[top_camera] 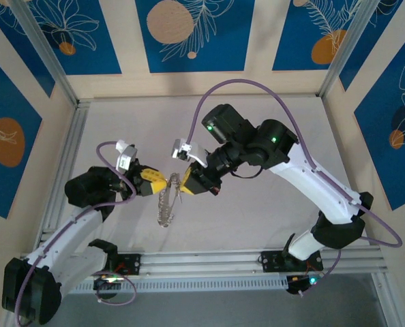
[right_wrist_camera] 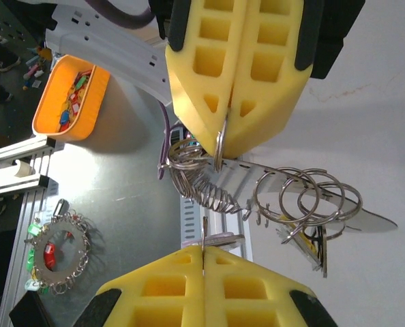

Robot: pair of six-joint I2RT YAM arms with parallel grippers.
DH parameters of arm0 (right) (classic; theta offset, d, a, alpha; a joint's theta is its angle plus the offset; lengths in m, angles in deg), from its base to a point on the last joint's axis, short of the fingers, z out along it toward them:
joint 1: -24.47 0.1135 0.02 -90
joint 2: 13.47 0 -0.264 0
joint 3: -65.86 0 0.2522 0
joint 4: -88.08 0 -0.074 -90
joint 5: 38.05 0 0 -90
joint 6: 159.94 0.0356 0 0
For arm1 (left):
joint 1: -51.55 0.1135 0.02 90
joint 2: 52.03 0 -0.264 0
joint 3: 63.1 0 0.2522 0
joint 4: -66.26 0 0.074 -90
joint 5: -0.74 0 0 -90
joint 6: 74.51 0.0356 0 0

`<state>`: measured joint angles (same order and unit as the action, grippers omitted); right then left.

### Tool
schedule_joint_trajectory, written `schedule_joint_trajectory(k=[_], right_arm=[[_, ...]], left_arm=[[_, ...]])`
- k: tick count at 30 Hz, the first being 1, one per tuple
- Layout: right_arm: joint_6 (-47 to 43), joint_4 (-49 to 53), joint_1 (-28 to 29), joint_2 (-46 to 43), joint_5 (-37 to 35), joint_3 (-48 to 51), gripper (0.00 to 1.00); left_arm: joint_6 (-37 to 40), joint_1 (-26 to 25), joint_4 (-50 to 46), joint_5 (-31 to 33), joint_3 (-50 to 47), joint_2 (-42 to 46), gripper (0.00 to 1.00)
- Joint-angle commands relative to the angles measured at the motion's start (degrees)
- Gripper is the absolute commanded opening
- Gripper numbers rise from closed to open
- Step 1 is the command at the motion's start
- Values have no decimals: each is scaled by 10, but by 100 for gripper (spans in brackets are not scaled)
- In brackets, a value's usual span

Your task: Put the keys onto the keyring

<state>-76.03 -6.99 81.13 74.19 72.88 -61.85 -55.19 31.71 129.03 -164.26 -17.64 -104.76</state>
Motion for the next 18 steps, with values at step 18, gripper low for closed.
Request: schedule_joint_trajectory(k=[18], right_arm=[[36,-3,7,23,-6,-37,0]], left_arm=[[14,-14,41,-1,25,-12,0]])
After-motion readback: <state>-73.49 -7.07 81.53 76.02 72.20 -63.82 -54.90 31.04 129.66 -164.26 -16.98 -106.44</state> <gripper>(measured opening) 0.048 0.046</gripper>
